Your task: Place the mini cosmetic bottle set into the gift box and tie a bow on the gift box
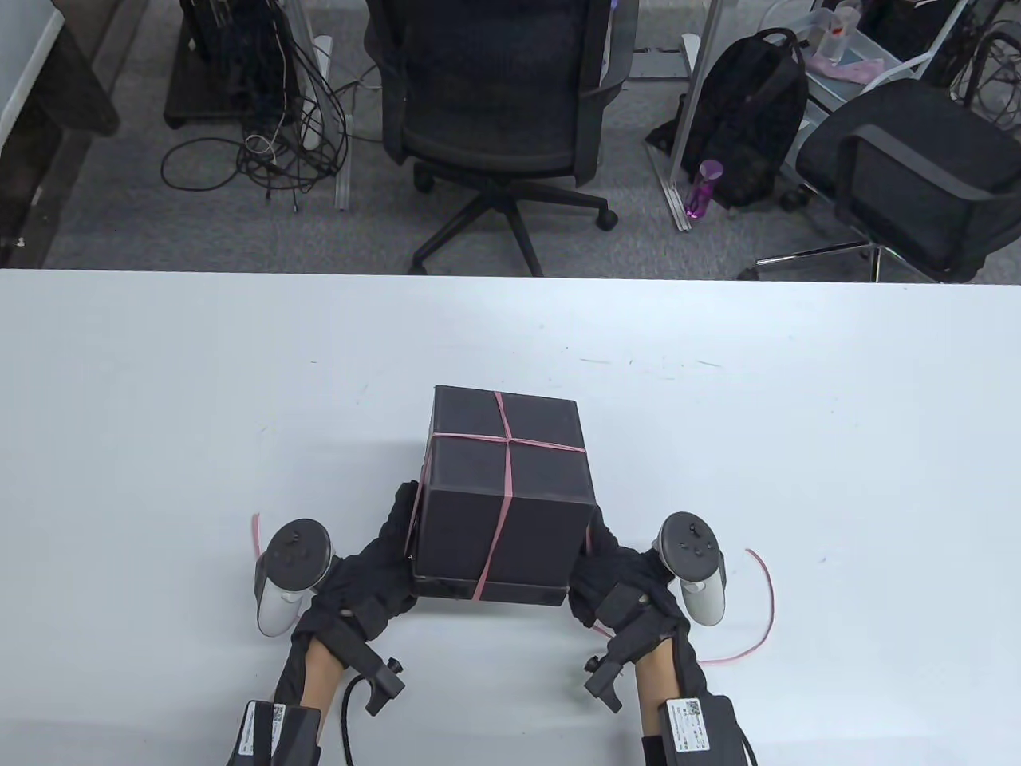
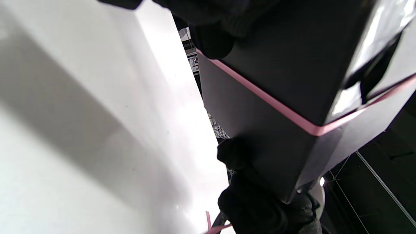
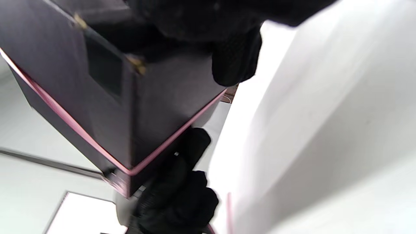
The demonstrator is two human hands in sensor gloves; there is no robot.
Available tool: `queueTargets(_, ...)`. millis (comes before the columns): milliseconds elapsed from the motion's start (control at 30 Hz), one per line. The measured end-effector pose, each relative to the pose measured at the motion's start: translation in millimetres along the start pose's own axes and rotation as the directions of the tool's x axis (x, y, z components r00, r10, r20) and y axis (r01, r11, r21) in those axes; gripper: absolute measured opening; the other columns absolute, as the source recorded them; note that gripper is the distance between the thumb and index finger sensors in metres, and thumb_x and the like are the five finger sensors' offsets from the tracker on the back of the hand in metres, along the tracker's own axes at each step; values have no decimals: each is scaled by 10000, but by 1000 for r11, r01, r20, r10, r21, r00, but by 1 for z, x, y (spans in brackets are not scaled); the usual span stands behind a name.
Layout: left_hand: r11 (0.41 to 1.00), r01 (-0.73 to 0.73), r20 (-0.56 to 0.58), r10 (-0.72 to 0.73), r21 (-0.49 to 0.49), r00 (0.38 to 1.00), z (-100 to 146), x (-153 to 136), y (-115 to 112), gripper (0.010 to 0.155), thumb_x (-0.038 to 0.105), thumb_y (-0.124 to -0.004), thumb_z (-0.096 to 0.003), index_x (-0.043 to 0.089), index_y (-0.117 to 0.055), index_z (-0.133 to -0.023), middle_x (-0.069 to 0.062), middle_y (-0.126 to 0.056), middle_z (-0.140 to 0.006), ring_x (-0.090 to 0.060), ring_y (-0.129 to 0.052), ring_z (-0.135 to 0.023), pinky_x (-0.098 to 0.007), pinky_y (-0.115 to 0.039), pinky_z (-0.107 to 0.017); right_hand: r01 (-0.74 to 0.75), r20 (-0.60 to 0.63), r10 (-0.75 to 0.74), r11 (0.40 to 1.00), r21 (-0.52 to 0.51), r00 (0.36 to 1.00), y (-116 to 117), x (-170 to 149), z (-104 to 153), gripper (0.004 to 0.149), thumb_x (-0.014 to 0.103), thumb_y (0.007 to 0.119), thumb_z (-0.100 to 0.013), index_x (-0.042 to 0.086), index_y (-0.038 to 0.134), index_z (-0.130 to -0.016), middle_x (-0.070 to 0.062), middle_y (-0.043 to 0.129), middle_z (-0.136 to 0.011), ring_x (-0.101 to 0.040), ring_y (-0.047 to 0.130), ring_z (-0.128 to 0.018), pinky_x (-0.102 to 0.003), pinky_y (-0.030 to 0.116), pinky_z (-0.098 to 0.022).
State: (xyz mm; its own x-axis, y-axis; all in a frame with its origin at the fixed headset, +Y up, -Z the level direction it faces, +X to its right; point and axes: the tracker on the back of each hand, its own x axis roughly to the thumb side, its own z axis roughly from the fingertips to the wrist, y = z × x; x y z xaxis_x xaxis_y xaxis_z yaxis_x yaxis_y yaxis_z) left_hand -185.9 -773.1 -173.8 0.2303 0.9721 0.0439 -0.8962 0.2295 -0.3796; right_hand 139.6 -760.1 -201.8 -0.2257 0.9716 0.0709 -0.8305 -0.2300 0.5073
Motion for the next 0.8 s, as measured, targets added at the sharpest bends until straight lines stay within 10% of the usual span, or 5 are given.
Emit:
queueTargets(167, 1000, -9, -8, 9, 20, 1000, 0, -2, 1, 751, 286, -690, -585, 382, -158, -1106, 1, -749, -1044, -44, -863, -252, -268, -838, -234, -218, 48, 224, 971, -101, 973, 5, 14, 2, 865, 66, 778, -512, 116, 138, -1091, -239, 870, -850, -75, 897, -169, -232, 848, -112)
queueTargets(433, 985, 133, -8, -133, 110, 991, 2, 6, -2, 737, 293, -672, -589, 377, -143, -1095, 15, -732, -1057, -60, -866, -256, -284, -836, -240, -659, 56, 705, 686, -309, 707, 25, 35, 4, 946, 275, 847, -466, -13, 157, -1045, -85, 941, -750, -47, 888, -133, -209, 845, -80)
queueTargets(600, 824, 494, -34, -506, 276, 862, 6, 18, -11, 709, 335, -673, -567, 233, -220, -1103, 67, -822, -973, -64, -880, -216, -288, -841, -212, -799, -15, 867, 452, -396, 498, 36, 43, 7, 908, 300, 807, -476, -62, 189, -1035, -90, 961, -691, -47, 886, -109, -198, 840, -38)
queueTargets(800, 520, 764, -83, -804, 382, 589, 11, 34, -23, 704, 386, -663, -560, 124, -305, -1107, 63, -890, -870, -57, -887, -193, -279, -848, -192, -840, -111, 944, 219, -497, 312, 40, 47, 12, 600, 367, 770, -461, -47, 632, -872, -94, 947, -407, -42, 881, -75, -191, 834, -3)
